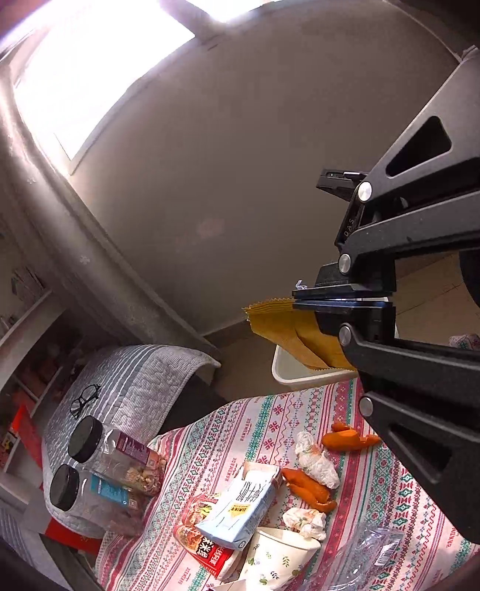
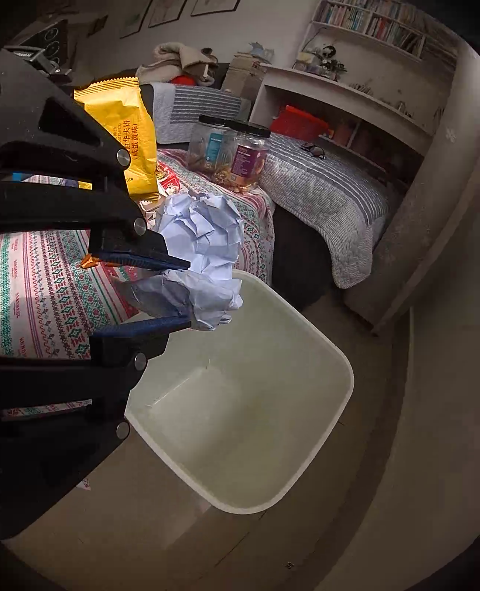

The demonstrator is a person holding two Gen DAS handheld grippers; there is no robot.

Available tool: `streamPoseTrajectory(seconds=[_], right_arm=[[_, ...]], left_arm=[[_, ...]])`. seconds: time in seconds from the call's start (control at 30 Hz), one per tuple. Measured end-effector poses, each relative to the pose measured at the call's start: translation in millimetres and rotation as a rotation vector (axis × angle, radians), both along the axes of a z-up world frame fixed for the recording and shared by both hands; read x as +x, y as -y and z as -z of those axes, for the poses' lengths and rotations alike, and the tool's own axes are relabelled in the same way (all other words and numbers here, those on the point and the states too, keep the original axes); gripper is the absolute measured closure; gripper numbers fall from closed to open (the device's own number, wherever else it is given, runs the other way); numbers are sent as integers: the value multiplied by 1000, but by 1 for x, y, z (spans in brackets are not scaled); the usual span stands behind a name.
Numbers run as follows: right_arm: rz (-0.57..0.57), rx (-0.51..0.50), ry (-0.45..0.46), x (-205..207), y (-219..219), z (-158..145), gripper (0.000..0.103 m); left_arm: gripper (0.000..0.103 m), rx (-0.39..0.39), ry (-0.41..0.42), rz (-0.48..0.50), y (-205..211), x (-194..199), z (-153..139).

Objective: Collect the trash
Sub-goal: 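Carry the white paper and yellow bag to the white bin and release both, then grasp the blue box with the left gripper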

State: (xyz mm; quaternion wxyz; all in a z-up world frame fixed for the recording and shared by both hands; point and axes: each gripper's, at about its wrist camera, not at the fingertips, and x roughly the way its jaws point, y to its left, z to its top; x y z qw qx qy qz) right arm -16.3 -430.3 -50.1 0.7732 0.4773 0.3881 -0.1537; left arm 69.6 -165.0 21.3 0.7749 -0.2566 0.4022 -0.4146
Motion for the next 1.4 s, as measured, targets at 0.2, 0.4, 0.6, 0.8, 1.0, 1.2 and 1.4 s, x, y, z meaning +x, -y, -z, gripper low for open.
streamPoseTrajectory(seconds=[0.2, 0.4, 0.6, 0.8, 1.0, 1.2, 1.4], right_arm=[[156, 50, -17, -28, 32, 13, 74], [219, -9, -10, -39, 42, 6, 60], [144, -43, 2, -24, 28, 0, 59], [-8, -149, 0, 5, -4, -16, 53], [-142, -201, -32, 29, -40, -19, 53], [-288, -229, -74, 57, -85, -13, 53], [-391, -234, -95, 78, -126, -5, 52]], left_arm=[[103, 39, -60, 71, 86, 6, 36], [67, 218, -22, 98, 104, 1, 65], [64, 367, -33, 12, 52, 5, 62], [52, 524, -63, -134, -34, 14, 54], [45, 587, -124, -336, -138, 31, 47], [37, 524, -209, -491, -212, 52, 51], [37, 310, -334, -512, -237, 64, 65]])
